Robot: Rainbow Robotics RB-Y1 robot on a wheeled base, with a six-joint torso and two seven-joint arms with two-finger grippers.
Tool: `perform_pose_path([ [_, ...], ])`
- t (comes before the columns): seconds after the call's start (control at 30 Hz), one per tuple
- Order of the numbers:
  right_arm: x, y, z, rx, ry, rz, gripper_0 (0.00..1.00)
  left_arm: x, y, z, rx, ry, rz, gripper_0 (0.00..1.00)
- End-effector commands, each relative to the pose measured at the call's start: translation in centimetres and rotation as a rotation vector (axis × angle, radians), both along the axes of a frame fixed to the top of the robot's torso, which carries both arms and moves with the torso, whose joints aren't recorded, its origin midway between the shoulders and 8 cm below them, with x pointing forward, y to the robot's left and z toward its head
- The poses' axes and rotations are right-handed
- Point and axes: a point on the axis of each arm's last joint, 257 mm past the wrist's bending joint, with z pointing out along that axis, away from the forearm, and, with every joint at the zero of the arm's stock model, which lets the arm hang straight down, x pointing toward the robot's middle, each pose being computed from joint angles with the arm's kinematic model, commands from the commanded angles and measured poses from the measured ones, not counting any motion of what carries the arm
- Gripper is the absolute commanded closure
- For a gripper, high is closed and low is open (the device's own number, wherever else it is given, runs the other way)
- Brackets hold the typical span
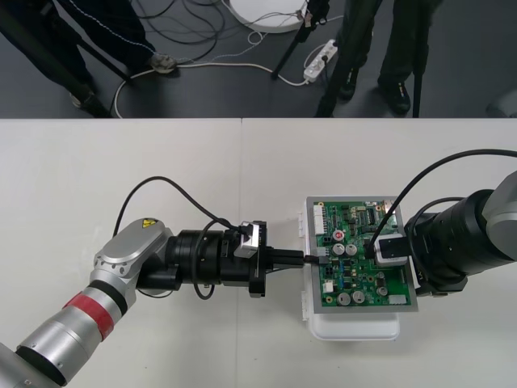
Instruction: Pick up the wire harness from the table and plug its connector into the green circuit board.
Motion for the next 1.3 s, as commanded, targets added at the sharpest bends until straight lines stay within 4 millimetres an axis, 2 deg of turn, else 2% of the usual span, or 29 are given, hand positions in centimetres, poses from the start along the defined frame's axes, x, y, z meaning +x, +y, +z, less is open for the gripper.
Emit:
perform_pose_path([
  [0.03,0.1,2.4,1.0,0.038,-0.007,0.04,0.0,-1.0,-2.6,1.0,-0.047,-0.036,-0.002,1.0],
  [0.37,0.0,2.5,1.0,0.043,-0.002,0.036,0.0,-1.6,-2.6,0.4,-0.045,-0.022,-0.003,1.0],
  [0.57,-0.1,2.6,1.0,0.045,-0.003,0.038,0.0,-2.3,-2.8,0.8,-0.057,-0.016,-0.016,1.0],
  [0.9,-0.1,2.6,1.0,0.044,-0.001,0.038,0.0,-2.4,-3.1,0.9,-0.059,-0.005,-0.018,1.0],
  [1.3,-0.1,2.7,1.0,0.044,-0.002,0.039,0.0,-2.2,-4.5,1.5,-0.078,0.002,-0.003,1.0],
])
